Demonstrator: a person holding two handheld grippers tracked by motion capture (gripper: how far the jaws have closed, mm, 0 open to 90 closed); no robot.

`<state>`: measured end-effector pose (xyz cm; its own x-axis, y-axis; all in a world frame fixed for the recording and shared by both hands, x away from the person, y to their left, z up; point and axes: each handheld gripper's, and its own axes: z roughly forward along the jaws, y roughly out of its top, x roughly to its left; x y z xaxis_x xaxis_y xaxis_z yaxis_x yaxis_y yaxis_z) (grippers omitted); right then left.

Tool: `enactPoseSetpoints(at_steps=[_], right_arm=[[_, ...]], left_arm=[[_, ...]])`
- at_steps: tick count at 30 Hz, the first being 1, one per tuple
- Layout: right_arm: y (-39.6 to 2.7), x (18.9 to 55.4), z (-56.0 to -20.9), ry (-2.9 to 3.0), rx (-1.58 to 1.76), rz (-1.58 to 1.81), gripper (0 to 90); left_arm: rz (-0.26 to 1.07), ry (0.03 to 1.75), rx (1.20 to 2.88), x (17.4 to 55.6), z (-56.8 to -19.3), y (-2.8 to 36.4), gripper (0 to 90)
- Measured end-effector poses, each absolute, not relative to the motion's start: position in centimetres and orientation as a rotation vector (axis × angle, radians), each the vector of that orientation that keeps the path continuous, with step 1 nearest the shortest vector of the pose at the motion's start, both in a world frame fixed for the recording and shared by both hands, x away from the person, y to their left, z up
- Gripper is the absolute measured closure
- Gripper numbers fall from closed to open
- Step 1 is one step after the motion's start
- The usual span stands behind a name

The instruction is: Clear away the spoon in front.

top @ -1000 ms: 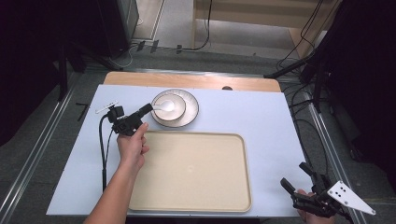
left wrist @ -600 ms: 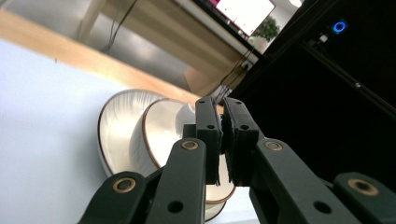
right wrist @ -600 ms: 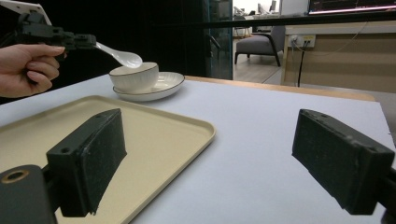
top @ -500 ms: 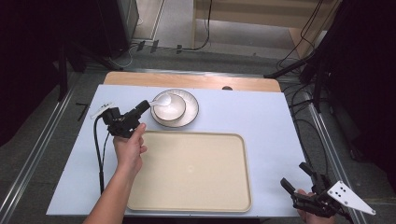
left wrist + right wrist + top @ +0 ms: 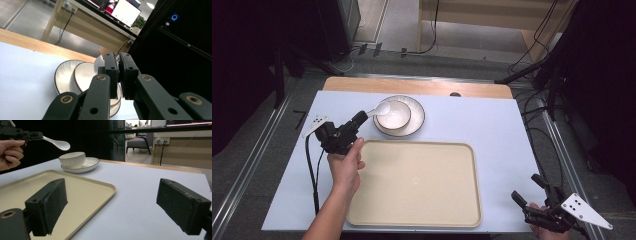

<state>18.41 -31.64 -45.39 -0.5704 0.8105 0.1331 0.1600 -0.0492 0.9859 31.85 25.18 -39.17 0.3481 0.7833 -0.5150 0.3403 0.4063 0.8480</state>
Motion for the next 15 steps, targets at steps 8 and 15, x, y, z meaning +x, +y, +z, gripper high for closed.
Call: enactPoseSetpoints(at_steps=[8, 15], right_arm=[[-31.8, 18.4, -45.4, 1.717, 1.030, 1.665, 10.0], [-31.7, 18.4, -45.4, 1.716, 1.036, 1.669, 10.0]], left_arm=[[0.438, 1.219, 1.235, 29.9, -39.2, 25.2, 86.5], [0.464, 1.218, 1.230, 28.3, -39.6, 25.4, 86.5]])
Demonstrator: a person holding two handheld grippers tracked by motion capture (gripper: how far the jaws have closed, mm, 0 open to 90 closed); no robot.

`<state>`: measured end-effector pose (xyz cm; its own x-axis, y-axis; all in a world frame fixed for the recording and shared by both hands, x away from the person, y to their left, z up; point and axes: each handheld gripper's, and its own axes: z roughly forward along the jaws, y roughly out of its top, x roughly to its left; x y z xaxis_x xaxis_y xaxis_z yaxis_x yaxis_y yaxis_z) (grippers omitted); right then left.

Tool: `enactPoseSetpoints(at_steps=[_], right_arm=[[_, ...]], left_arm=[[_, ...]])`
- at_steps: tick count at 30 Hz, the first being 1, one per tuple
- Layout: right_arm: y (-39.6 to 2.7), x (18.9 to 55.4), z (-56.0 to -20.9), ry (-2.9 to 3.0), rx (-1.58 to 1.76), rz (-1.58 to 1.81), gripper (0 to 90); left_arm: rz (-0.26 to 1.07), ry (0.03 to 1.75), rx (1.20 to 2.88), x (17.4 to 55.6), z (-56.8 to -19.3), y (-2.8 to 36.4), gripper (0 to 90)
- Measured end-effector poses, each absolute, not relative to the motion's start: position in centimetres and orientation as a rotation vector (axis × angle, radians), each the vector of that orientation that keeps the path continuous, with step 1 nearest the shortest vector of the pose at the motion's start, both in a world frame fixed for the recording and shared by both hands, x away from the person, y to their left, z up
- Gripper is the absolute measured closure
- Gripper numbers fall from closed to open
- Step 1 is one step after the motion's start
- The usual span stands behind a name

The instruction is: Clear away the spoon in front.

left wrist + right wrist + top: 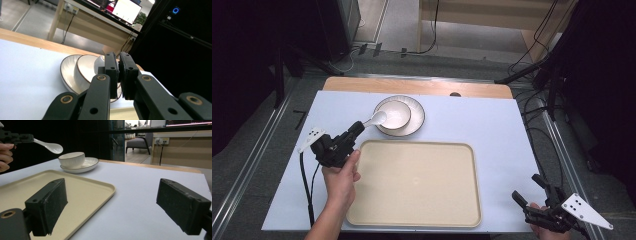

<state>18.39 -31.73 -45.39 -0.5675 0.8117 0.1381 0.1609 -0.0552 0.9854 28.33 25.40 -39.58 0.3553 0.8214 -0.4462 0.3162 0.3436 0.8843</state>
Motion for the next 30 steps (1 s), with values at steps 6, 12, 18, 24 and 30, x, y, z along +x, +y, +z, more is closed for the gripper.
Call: enactPoseSetpoints(at_steps=[6, 12, 18, 24, 30], right_arm=[[-31.8, 18.4, -45.4, 1.716, 1.036, 1.666, 10.0], [-31.8, 18.4, -45.3, 1.713, 1.032, 1.666, 10.0], [-31.9, 18.3, -45.4, 1.709, 1.032, 1.666, 10.0], [-31.9, 18.3, -45.3, 1.707, 1.029, 1.667, 10.0], [-31.8, 18.4, -45.3, 1.706, 1.027, 1.668, 10.0]], left_arm=[[0.500, 1.213, 1.223, 26.5, -39.6, 25.3, 86.5], [0.522, 1.230, 1.222, 25.0, -40.3, 24.9, 86.5], [0.548, 1.235, 1.245, 23.8, -40.9, 24.6, 86.5], [0.603, 1.241, 1.277, 22.5, -41.3, 24.3, 86.5], [0.612, 1.247, 1.309, 21.7, -42.0, 24.2, 86.5]])
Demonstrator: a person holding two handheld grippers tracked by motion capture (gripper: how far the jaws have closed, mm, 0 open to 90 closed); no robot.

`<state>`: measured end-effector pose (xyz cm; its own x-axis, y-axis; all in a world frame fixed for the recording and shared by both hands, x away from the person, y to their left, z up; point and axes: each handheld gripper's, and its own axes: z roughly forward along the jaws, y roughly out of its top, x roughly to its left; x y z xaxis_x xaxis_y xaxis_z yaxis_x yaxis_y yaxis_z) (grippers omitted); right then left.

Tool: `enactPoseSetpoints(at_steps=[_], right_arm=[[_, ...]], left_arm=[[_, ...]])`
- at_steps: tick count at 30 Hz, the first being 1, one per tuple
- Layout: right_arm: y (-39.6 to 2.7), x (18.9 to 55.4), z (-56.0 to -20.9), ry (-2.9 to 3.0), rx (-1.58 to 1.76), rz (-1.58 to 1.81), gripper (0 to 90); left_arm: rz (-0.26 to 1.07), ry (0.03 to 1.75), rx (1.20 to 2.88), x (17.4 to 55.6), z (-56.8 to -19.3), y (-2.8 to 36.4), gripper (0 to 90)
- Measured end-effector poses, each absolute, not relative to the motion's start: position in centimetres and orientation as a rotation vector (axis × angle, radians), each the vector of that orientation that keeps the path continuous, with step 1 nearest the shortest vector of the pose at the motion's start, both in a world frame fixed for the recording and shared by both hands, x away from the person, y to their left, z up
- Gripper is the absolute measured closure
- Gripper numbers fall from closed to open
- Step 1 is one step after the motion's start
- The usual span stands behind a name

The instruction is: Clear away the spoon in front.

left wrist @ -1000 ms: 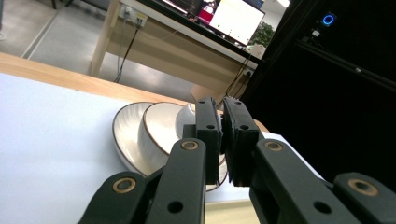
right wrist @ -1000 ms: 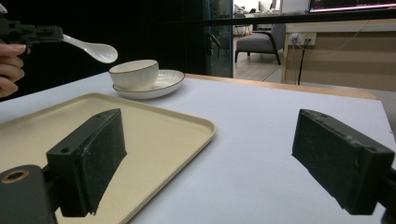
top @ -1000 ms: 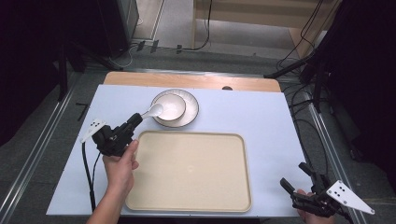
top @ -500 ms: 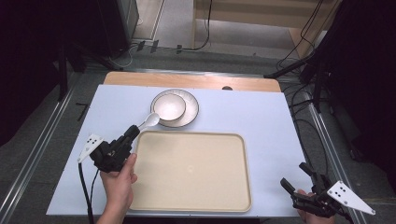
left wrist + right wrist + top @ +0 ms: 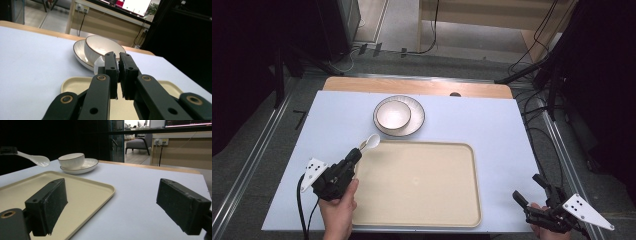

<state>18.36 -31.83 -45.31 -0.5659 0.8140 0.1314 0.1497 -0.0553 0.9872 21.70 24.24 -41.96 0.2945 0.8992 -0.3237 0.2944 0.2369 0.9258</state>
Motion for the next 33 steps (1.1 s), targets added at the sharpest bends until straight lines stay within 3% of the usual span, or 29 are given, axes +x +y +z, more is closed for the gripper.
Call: enactPoseSetpoints(at_steps=[16, 33], right_arm=[[-31.9, 18.3, -45.3, 1.705, 1.030, 1.673, 10.0], [-32.0, 18.3, -45.3, 1.705, 1.033, 1.672, 10.0]], left_arm=[[0.750, 1.330, 1.349, 20.1, -43.1, 24.5, 86.4], [0.739, 1.356, 1.388, 19.8, -44.0, 24.2, 86.4]])
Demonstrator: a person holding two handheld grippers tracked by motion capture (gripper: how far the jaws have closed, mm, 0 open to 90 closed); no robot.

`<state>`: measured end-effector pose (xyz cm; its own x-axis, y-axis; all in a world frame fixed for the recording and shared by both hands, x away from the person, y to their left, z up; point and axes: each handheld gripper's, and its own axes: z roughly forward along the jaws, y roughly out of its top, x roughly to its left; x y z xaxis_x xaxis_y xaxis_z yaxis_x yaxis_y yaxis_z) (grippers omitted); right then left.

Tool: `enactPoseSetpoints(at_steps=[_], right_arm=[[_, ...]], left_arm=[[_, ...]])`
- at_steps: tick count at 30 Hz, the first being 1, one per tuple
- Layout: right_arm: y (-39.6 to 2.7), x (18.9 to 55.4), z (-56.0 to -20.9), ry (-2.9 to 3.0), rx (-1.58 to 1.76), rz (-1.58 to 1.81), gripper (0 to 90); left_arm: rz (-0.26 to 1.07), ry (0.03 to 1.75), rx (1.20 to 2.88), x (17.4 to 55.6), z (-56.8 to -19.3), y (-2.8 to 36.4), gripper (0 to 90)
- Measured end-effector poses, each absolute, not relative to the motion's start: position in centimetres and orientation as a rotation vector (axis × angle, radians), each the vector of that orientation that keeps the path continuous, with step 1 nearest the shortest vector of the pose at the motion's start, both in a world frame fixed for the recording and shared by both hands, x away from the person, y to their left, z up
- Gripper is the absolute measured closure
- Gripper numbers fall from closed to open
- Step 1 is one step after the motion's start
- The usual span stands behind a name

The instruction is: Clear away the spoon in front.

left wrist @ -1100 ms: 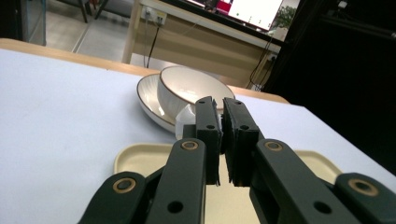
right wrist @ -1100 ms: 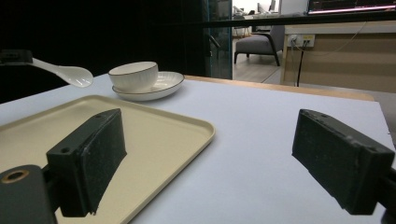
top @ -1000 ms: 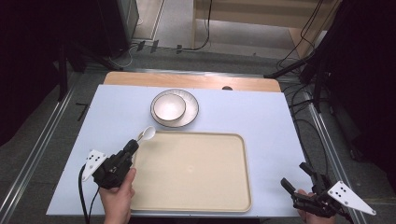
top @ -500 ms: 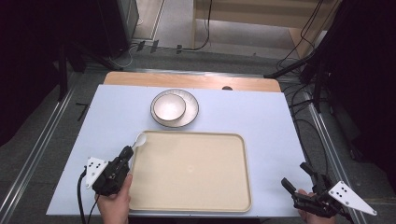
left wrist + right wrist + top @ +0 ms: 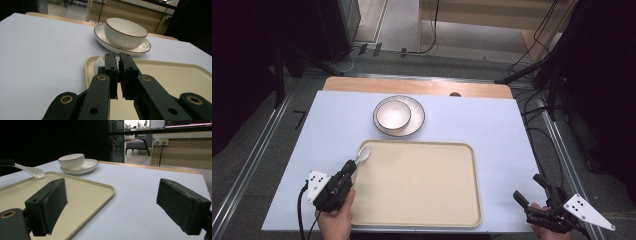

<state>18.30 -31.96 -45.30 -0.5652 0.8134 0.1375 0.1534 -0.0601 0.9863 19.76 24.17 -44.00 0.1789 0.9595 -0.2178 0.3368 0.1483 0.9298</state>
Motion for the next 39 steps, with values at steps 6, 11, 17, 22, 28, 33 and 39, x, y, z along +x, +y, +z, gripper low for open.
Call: enactPoseSetpoints(at_steps=[6, 11, 17, 22, 28, 33, 39], right_arm=[[-31.97, 18.27, -45.26, 1.702, 1.031, 1.675, 10.0], [-32.00, 18.27, -45.28, 1.700, 1.034, 1.677, 10.0], [-32.06, 18.25, -45.27, 1.699, 1.032, 1.677, 10.0], [-32.00, 18.25, -45.26, 1.702, 1.029, 1.676, 10.0], [-32.01, 18.27, -45.28, 1.701, 1.033, 1.677, 10.0], [-31.99, 18.27, -45.27, 1.704, 1.025, 1.675, 10.0], [-32.07, 18.23, -45.27, 1.701, 1.030, 1.674, 10.0]], left_arm=[[0.726, 1.373, 1.400, 19.59, -44.00, 24.20, 86.4], [0.743, 1.366, 1.429, 19.35, -43.96, 23.97, 86.3], [0.742, 1.361, 1.438, 19.16, -44.02, 24.07, 86.3], [0.748, 1.345, 1.446, 19.08, -44.04, 24.01, 85.7], [0.725, 1.331, 1.442, 19.04, -44.00, 24.03, 74.2], [0.719, 1.339, 1.435, 19.09, -43.99, 24.14, 73.0], [0.765, 1.334, 1.421, 19.01, -43.56, 24.20, 57.9]])
